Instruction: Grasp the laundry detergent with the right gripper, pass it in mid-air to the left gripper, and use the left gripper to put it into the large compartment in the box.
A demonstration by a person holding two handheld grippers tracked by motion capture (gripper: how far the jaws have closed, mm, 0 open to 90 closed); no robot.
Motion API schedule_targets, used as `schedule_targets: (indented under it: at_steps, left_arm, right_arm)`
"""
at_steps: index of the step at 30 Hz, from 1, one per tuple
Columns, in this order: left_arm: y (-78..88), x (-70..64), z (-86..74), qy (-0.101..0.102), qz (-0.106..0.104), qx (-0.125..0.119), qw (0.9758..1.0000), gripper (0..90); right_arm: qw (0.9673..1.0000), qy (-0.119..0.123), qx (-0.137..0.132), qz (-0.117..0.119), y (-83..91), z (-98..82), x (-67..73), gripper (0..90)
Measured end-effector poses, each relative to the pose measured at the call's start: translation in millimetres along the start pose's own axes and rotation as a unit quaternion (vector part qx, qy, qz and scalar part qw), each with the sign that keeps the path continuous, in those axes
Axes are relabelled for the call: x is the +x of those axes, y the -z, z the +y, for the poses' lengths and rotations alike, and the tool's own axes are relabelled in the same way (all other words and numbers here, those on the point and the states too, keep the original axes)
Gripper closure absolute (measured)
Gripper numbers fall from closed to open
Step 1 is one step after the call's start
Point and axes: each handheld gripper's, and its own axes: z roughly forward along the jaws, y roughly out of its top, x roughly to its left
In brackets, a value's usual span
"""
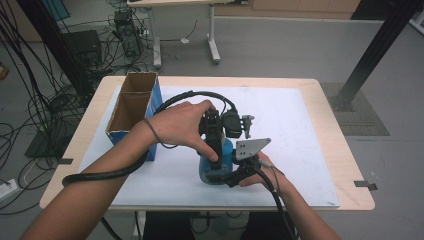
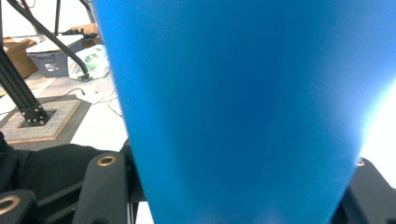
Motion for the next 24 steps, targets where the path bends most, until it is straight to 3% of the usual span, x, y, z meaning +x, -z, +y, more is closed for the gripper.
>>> schedule_targets:
  at_steps: [24]
  left_arm:
    - [1.4, 0.7, -2.5, 0.001, 0.0, -0.004, 1.0, 9.1]
  right_arm:
    - [1.0, -0.001, -0.001, 0.002, -0.3, 1.4, -1.1, 40.2]
